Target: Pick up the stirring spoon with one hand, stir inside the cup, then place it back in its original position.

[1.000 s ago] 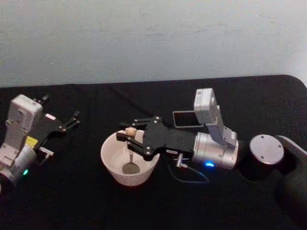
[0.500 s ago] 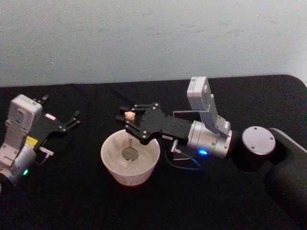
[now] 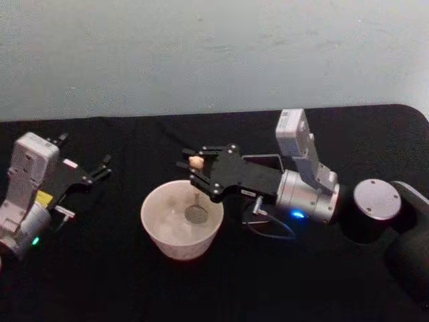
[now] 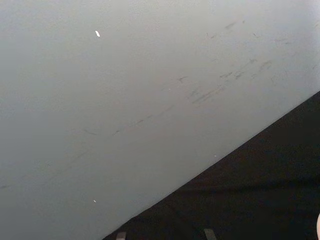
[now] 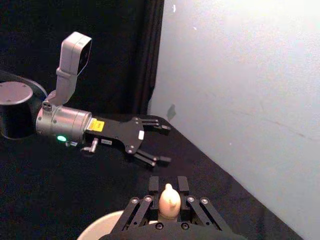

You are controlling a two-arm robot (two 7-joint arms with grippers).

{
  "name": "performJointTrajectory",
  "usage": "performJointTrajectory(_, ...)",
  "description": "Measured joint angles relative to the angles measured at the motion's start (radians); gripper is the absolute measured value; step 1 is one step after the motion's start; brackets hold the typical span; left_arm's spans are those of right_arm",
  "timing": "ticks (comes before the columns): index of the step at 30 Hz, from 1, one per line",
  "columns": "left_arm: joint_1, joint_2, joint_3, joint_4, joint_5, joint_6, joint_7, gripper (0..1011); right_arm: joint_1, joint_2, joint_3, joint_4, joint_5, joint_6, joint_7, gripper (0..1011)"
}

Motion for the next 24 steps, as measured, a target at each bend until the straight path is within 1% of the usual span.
performJointTrajectory(6,0.0,0.0,0.0,0.0,0.0,0.0,0.0,1001,-0.037,0.04,0.01,-0.058,0.008,0.018,0.002,215)
performJointTrajectory(7,0.0,0.0,0.0,0.0,0.0,0.0,0.0,1001,-0.037,0.04,0.01,-0.058,0.008,0.018,0.002,215)
performJointTrajectory(11,0.0,0.0,0.0,0.0,0.0,0.0,0.0,1001,-0.06,0.061,0.009,-0.095,0.02,0.03,0.015,216)
performJointTrajectory(14,0.0,0.0,0.0,0.0,0.0,0.0,0.0,1001,-0.071,0.068,0.005,-0.117,0.032,0.036,0.026,215)
performJointTrajectory(20,0.0,0.0,0.0,0.0,0.0,0.0,0.0,1001,-0.075,0.063,-0.008,-0.127,0.047,0.04,0.041,215)
performJointTrajectory(24,0.0,0.0,0.0,0.0,0.0,0.0,0.0,1001,-0.06,0.041,-0.02,-0.111,0.05,0.037,0.046,215)
